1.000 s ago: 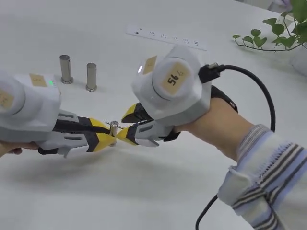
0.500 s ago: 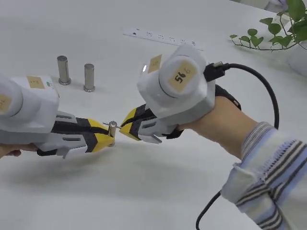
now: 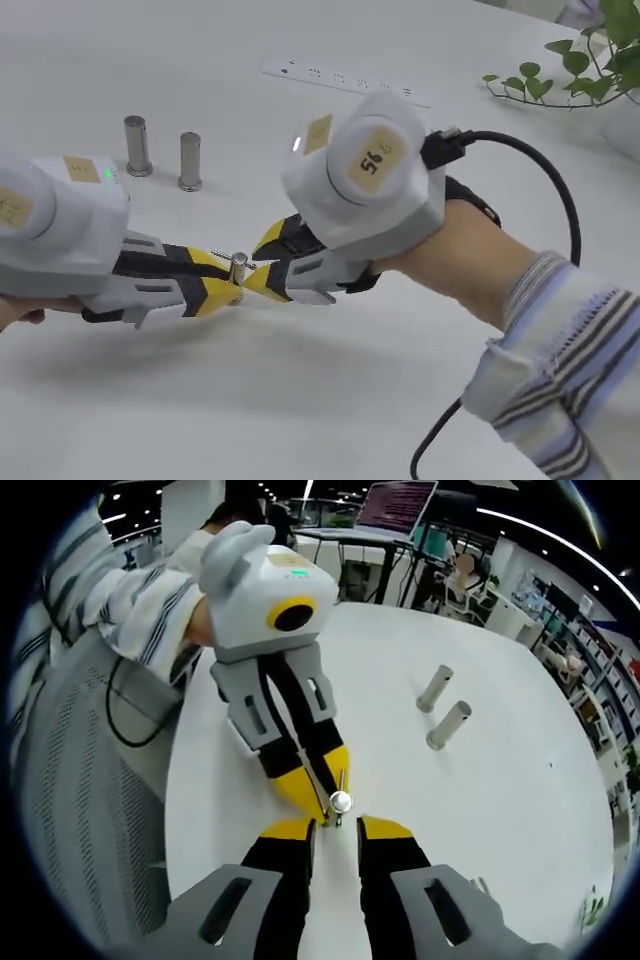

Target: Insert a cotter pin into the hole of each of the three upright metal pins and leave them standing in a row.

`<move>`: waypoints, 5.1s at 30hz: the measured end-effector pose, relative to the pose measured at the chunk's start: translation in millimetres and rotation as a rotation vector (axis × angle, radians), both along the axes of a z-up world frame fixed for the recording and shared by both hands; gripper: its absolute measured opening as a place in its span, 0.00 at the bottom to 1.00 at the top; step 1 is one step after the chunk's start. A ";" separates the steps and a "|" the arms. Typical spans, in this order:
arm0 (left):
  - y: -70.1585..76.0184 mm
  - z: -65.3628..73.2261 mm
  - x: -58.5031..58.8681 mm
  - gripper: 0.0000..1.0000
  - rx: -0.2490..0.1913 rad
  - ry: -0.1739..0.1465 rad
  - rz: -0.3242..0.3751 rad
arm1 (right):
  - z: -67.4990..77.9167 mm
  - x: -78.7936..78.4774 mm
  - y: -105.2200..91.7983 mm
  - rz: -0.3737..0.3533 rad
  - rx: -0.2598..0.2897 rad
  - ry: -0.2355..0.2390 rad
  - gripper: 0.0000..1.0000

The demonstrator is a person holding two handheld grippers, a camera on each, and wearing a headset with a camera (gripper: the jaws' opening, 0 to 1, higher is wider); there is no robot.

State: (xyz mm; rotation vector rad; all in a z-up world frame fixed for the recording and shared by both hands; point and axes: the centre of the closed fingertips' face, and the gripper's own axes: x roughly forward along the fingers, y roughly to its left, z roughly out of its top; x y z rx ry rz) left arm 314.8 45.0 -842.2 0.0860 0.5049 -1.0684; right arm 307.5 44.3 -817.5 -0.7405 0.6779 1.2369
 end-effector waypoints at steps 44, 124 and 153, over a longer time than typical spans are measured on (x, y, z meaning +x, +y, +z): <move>34.4 7.0 0.8 0.60 -0.033 -0.007 0.078 | 0.7 28.5 41.3 0.086 0.090 0.048 0.10; 118.6 75.6 2.3 1.00 -0.095 -0.022 0.366 | -16.5 140.0 85.8 -0.034 0.135 0.073 0.29; 119.5 60.1 2.4 1.00 -0.116 0.041 0.423 | -28.2 143.7 86.6 -0.160 0.171 0.107 0.14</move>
